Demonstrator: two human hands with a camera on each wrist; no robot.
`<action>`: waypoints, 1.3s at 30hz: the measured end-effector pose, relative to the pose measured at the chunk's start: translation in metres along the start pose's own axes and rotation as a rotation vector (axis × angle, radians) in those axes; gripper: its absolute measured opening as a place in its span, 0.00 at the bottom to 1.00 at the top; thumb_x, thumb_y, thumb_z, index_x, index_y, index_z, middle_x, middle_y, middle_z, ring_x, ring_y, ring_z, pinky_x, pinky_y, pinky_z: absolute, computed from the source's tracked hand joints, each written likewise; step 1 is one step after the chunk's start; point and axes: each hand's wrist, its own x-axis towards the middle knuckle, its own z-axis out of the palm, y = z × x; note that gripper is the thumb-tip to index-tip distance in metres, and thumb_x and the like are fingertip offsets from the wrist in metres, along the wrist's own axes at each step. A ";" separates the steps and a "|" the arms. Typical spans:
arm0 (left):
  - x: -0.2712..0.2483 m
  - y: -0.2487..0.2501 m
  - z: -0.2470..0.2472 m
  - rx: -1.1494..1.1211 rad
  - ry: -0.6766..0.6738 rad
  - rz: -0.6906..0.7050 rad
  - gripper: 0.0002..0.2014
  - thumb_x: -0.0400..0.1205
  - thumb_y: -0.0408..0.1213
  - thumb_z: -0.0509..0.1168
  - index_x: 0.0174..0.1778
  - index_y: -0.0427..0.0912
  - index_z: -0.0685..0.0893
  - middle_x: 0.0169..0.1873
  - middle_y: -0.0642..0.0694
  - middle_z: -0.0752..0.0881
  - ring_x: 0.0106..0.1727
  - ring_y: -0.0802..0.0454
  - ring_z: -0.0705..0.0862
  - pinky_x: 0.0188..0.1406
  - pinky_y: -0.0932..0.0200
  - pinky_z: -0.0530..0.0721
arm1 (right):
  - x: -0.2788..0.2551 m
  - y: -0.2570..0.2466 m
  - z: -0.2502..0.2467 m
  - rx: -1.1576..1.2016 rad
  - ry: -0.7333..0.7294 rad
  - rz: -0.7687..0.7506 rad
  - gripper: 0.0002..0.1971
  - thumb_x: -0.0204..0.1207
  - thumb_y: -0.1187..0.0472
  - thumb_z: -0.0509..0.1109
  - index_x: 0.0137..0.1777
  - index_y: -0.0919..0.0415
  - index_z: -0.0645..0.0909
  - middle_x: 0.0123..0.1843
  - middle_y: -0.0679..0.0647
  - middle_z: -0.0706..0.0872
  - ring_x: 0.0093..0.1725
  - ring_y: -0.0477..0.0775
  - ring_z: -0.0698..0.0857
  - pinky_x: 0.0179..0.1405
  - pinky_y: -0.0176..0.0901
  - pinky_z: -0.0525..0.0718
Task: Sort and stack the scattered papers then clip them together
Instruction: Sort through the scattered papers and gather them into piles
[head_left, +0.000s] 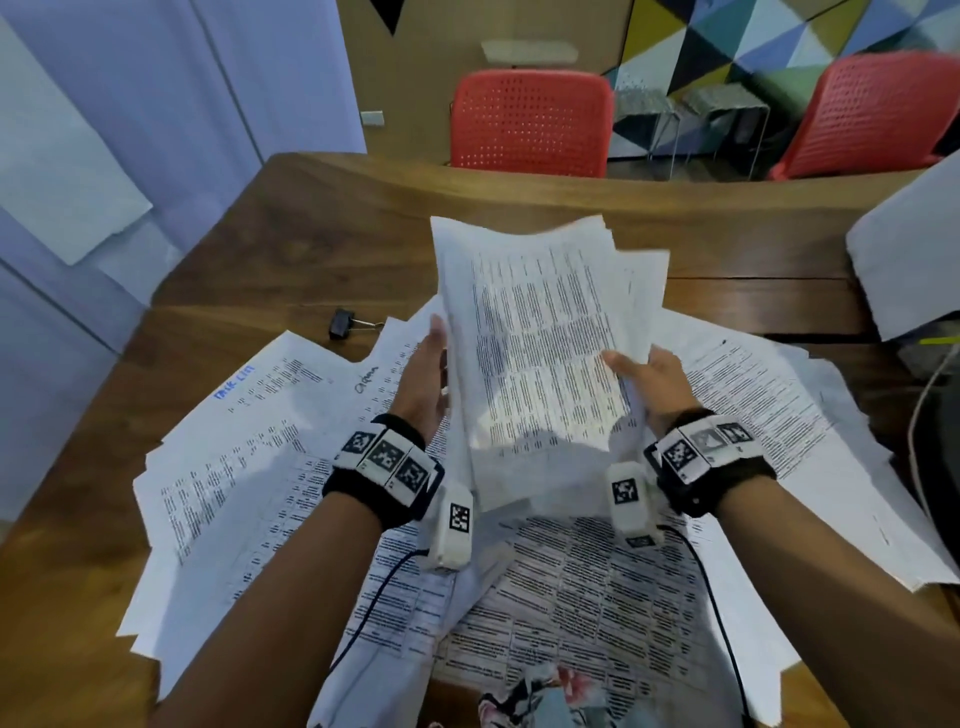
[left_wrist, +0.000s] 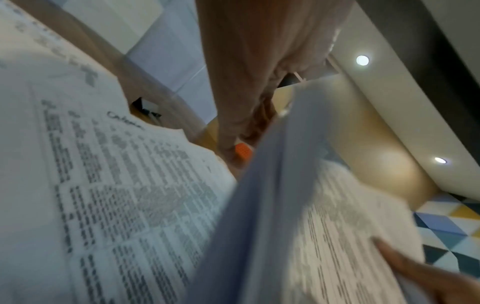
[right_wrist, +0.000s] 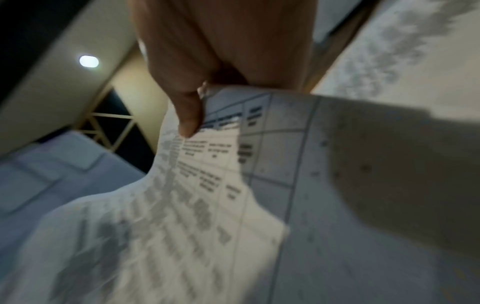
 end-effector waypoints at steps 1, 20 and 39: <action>0.000 0.002 0.001 0.092 -0.023 0.056 0.13 0.82 0.57 0.57 0.53 0.55 0.79 0.60 0.46 0.83 0.62 0.46 0.81 0.67 0.45 0.77 | -0.008 -0.014 0.004 0.019 0.018 -0.072 0.33 0.67 0.52 0.77 0.60 0.80 0.76 0.56 0.76 0.84 0.55 0.77 0.83 0.57 0.71 0.81; -0.011 0.046 0.005 0.054 0.103 0.470 0.18 0.70 0.35 0.74 0.53 0.35 0.81 0.46 0.44 0.87 0.44 0.55 0.87 0.44 0.57 0.87 | -0.033 -0.078 0.033 0.138 0.176 -0.466 0.20 0.73 0.79 0.57 0.57 0.56 0.68 0.47 0.42 0.79 0.46 0.36 0.80 0.48 0.30 0.81; -0.035 0.025 -0.053 0.201 0.061 0.263 0.13 0.69 0.30 0.71 0.48 0.44 0.81 0.43 0.47 0.87 0.48 0.54 0.87 0.52 0.55 0.86 | -0.034 -0.037 0.076 -0.003 0.255 -0.369 0.13 0.67 0.74 0.65 0.36 0.54 0.69 0.32 0.49 0.72 0.31 0.42 0.69 0.30 0.29 0.69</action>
